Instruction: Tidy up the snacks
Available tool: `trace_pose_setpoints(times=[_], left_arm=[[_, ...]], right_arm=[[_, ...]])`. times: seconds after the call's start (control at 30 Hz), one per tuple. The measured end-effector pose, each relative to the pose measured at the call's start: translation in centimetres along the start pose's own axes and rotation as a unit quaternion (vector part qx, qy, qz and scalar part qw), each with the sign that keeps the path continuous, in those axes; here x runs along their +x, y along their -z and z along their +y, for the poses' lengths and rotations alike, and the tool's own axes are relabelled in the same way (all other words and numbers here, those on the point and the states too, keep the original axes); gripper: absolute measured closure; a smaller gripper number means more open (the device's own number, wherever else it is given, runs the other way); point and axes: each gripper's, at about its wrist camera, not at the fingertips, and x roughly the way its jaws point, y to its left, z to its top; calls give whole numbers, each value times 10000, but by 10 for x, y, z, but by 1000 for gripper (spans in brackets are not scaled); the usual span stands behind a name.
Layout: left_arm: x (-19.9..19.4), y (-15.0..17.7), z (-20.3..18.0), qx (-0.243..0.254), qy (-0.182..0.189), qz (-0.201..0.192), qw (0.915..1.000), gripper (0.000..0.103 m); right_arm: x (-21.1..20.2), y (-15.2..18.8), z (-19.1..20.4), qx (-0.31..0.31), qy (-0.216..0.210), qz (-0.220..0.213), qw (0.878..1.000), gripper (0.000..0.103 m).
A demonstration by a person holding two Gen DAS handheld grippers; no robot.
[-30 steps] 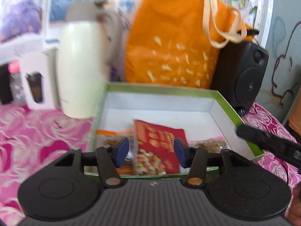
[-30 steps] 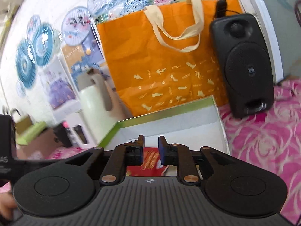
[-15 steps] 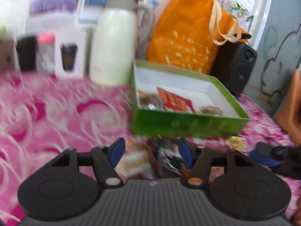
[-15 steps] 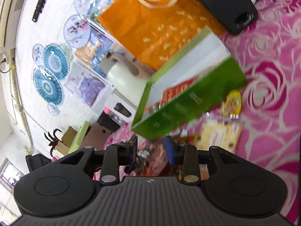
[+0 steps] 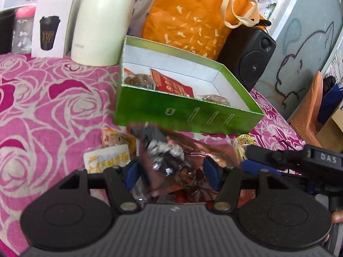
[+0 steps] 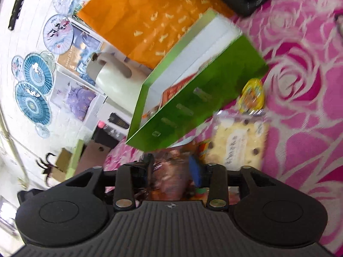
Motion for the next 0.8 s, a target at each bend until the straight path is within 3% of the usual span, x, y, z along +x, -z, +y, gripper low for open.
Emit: trace_pose_setpoints(times=[0.07, 0.23, 0.3, 0.37, 0.4, 0.57, 0.8], left_arm=[[0, 0, 3, -76, 17, -14, 10000, 42], [2, 1, 4, -172, 24, -51, 9998, 42], [1, 1, 5, -225, 7, -74, 9997, 43], [1, 2, 3, -229, -54, -129, 9996, 45], [1, 2, 1, -196, -100, -121, 9997, 45], [-14, 6, -8, -81, -61, -299, 9995, 45], [-62, 11, -32, 167, -114, -910, 9956, 46]], right_arm=[[-6, 1, 0, -84, 54, -29, 9999, 21], [14, -2, -4, 263, -80, 313, 9991, 23], [27, -2, -2, 233, -81, 497, 9985, 33], [32, 0, 0, 28, 32, 430, 9991, 67], [31, 1, 3, -141, -22, 389, 9991, 70], [11, 7, 16, -740, -65, 96, 9972, 71], [-15, 5, 39, -1096, -539, -100, 9925, 71]])
